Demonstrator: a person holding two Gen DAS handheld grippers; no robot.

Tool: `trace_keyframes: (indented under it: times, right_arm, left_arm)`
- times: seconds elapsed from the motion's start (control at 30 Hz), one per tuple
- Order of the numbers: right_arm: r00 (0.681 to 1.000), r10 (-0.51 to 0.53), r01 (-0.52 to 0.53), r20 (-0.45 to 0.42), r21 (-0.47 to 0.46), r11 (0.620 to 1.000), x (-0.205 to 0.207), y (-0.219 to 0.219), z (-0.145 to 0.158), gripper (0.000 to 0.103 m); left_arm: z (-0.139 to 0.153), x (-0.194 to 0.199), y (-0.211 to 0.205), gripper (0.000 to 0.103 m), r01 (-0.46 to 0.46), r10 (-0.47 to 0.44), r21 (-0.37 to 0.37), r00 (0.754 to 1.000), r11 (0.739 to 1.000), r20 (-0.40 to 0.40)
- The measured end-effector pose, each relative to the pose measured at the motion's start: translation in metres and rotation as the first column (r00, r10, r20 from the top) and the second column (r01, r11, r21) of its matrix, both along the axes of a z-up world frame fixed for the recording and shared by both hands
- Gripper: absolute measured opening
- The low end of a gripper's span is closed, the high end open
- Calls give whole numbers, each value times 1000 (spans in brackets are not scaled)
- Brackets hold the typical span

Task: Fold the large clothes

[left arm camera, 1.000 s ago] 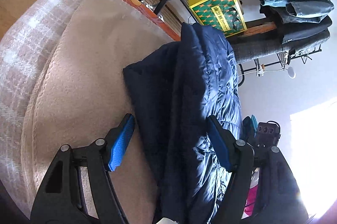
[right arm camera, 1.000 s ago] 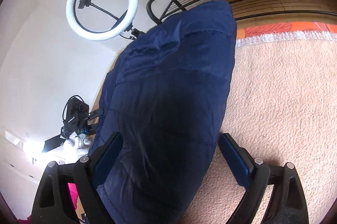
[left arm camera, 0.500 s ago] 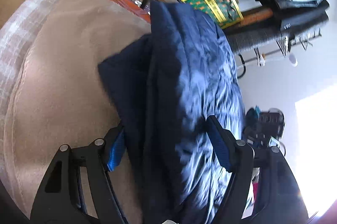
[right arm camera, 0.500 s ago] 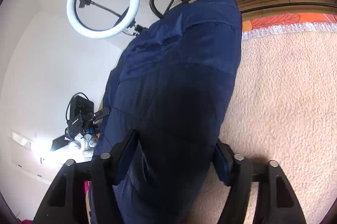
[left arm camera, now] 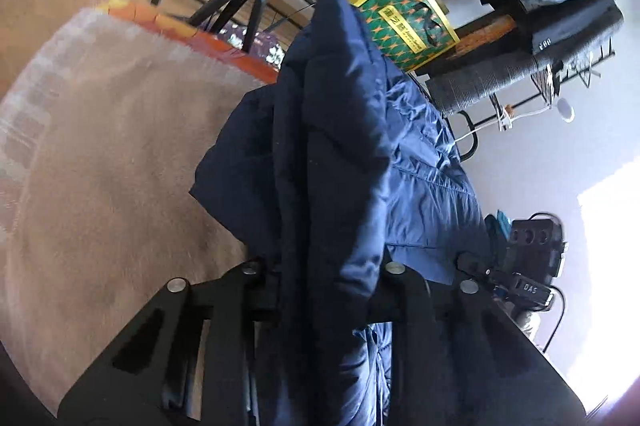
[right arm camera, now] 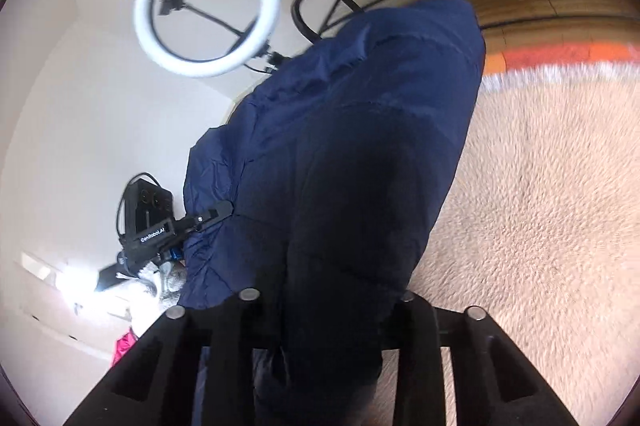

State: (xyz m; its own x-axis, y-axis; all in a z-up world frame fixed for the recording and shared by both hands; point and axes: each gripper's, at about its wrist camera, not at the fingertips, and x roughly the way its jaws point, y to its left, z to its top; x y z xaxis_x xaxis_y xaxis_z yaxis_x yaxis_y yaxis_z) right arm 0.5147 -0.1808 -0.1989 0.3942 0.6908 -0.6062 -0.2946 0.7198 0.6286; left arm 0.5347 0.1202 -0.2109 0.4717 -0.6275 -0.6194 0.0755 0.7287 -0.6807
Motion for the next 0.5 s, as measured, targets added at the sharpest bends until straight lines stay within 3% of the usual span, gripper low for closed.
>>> trace_keyframes:
  times: [0.13, 0.27, 0.5]
  right_arm:
    - [999, 16, -12, 34, -90, 996, -27, 6, 28, 22]
    - [995, 34, -19, 92, -158, 987, -69, -2, 63, 21]
    - [988, 14, 20, 155, -218, 976, -156, -44, 109, 21]
  left_arm:
    - [20, -25, -13, 21, 4, -4, 6, 1000, 1000, 7]
    - [50, -63, -35, 20, 29, -32, 44, 998, 999, 63]
    - [96, -127, -90, 19, 100, -100, 5, 990, 995, 101]
